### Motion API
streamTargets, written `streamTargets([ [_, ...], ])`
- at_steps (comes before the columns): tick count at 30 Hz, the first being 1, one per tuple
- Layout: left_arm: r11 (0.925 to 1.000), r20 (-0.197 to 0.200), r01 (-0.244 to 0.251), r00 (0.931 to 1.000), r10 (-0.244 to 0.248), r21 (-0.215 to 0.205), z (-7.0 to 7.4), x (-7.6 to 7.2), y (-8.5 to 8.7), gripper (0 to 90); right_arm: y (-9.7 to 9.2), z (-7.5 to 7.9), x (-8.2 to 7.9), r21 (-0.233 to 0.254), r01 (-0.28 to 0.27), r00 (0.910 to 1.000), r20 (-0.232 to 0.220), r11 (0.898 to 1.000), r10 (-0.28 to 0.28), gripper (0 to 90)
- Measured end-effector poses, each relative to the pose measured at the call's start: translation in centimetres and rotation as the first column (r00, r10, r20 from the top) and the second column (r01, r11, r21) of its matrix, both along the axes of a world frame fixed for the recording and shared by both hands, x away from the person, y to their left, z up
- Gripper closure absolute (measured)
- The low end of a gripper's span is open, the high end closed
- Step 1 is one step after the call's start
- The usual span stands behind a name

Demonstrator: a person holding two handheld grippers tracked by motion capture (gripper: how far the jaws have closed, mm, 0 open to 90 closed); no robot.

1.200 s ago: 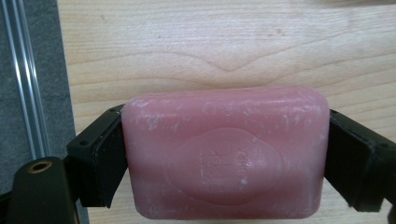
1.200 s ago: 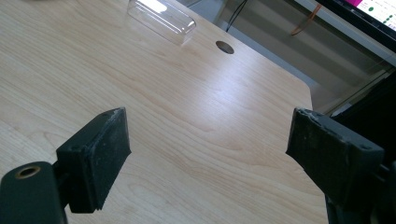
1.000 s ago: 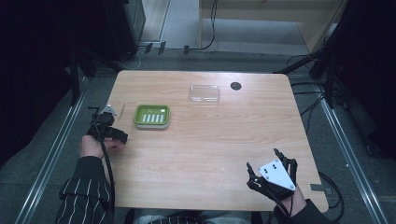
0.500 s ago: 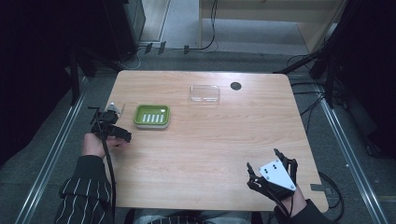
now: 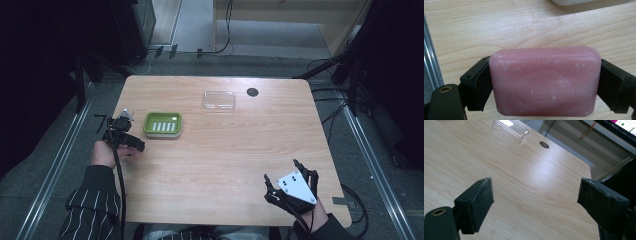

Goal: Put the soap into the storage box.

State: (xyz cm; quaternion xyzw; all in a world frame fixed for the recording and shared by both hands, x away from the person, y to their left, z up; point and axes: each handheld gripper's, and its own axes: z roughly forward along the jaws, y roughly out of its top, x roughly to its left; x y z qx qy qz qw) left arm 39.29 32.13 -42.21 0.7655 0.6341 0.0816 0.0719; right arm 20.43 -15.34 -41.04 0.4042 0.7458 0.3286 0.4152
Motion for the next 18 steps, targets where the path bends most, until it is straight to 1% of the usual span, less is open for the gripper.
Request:
streamTargets([
  [4,0.9997,-0.007,0.025,0.9997,-0.025,0.0,0.1,0.2,-0.7,12.7,0.0,0.0,0.0,0.001,0.001,1.0,-0.001,1.0,-0.001,13.1],
  [10,0.9992,-0.005,0.041,0.9992,-0.041,-0.005,0.2,0.5,-1.1,12.7,0.0,0.0,0.0,0.0,-0.001,1.0,0.0,1.0,0.001,13.0],
  [14,0.9983,-0.004,0.056,0.9984,-0.056,-0.017,0.3,0.6,-1.4,12.7,-0.1,0.0,0.0,0.001,0.001,1.0,-0.001,1.0,-0.001,13.0],
  [18,0.9977,0.0,0.066,0.9978,-0.066,-0.012,0.5,0.8,-1.8,12.7,-0.1,0.0,0.0,0.0,0.001,1.0,-0.003,1.0,-0.001,13.1],
])
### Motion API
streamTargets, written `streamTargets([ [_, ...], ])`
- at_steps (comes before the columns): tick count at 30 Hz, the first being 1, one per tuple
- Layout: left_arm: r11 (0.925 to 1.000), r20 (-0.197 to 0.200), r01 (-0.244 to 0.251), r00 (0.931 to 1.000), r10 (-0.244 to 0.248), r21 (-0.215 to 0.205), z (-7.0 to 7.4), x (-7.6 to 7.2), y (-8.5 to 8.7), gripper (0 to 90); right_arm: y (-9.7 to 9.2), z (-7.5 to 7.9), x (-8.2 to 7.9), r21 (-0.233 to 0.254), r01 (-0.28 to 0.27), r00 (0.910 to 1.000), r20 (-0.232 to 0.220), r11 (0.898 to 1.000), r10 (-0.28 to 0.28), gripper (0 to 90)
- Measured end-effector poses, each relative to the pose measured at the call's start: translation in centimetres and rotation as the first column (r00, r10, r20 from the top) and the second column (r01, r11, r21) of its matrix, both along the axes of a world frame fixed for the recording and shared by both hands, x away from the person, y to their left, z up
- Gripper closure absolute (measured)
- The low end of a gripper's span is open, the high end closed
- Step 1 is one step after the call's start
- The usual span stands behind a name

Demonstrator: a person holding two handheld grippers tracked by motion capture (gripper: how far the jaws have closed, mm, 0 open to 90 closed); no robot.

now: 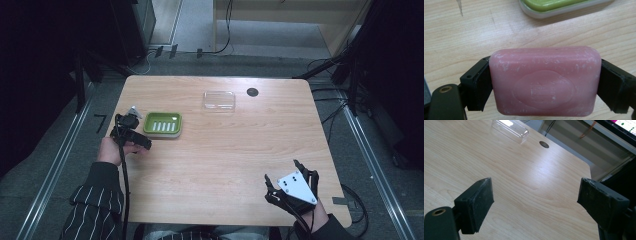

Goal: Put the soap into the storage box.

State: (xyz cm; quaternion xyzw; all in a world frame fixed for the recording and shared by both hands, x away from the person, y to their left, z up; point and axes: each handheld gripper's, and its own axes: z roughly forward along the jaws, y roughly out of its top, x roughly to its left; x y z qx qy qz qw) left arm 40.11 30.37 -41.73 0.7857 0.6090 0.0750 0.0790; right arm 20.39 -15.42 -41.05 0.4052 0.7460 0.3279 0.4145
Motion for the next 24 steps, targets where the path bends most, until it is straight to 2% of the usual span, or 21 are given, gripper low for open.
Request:
streamTargets([
  [24,0.9984,0.035,0.049,0.9982,-0.048,-0.027,1.5,1.0,-1.2,12.8,-0.2,0.0,-0.2,-0.002,0.012,0.9999,0.0,1.0,-0.012,13.1],
])
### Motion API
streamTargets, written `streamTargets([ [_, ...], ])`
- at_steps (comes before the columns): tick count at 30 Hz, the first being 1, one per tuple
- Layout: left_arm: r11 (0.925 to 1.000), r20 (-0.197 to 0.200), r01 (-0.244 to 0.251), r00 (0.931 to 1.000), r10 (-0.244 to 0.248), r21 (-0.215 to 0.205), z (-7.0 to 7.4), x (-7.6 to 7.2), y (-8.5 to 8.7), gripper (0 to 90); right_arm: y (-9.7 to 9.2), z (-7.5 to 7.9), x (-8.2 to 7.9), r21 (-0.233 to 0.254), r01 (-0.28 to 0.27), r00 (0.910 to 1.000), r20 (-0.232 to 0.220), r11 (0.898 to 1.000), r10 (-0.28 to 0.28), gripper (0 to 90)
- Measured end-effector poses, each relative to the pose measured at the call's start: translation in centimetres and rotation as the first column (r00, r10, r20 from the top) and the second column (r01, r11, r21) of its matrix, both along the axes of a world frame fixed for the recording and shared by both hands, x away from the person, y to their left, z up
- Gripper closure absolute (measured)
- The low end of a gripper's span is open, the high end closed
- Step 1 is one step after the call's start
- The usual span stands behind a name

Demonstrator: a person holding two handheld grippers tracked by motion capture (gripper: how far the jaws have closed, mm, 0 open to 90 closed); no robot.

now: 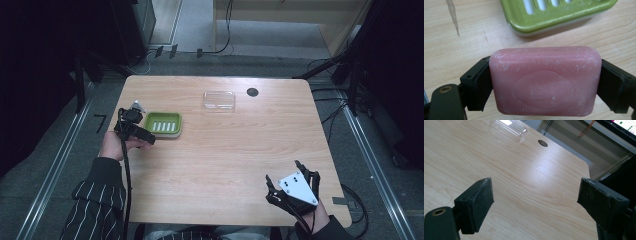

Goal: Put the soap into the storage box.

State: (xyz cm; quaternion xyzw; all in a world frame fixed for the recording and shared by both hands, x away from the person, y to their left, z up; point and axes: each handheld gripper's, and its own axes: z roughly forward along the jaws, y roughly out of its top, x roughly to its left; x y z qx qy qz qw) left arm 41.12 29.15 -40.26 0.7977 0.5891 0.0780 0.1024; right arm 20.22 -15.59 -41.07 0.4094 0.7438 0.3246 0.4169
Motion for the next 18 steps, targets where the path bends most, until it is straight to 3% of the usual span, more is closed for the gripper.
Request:
streamTargets([
  [18,0.9996,0.016,0.026,0.9995,-0.026,-0.014,0.6,1.2,-0.9,12.8,0.0,0.0,0.0,-0.004,-0.001,1.0,-0.005,1.0,0.001,13.1],
])
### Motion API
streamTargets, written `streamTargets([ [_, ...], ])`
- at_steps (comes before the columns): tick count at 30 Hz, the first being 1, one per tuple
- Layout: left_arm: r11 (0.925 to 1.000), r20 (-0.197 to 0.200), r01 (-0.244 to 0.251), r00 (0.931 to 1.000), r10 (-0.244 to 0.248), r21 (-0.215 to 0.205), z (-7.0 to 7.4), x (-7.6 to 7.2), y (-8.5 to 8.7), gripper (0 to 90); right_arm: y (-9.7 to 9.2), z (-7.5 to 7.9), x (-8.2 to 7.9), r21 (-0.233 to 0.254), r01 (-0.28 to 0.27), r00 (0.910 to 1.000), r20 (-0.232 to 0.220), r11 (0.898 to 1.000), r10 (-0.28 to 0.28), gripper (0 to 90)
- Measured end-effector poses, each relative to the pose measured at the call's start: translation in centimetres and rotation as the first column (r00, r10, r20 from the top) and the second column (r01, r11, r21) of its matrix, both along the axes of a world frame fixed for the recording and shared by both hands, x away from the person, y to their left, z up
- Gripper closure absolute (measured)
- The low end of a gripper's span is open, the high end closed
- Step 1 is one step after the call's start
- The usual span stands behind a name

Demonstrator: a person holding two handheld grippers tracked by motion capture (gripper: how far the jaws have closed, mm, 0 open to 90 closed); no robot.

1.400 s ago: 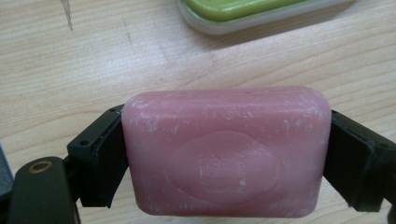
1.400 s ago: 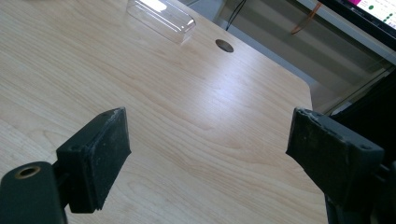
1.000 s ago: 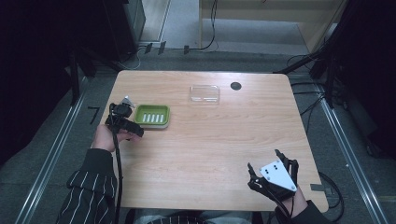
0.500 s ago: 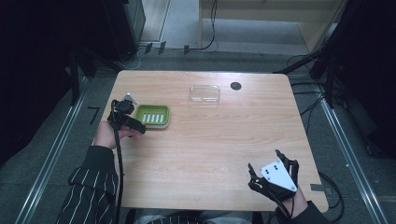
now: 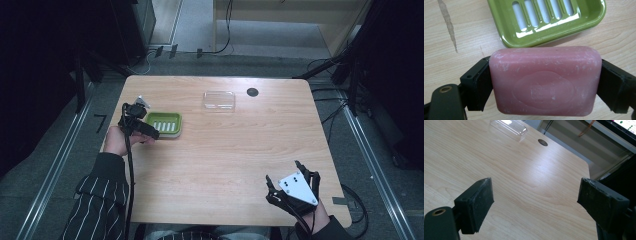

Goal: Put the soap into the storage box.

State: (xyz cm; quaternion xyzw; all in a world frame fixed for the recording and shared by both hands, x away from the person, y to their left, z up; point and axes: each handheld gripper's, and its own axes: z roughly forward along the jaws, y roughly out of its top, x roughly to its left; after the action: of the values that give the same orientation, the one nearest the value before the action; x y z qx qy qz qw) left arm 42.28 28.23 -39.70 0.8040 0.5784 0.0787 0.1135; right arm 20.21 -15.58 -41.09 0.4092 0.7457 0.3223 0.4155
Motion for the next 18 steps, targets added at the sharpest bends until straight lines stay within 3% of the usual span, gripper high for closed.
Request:
streamTargets([
  [18,0.9995,0.015,0.014,0.9998,-0.013,-0.027,0.4,1.2,-0.7,12.8,0.0,0.0,0.0,0.0,0.004,1.0,-0.002,1.0,-0.004,13.0],
])
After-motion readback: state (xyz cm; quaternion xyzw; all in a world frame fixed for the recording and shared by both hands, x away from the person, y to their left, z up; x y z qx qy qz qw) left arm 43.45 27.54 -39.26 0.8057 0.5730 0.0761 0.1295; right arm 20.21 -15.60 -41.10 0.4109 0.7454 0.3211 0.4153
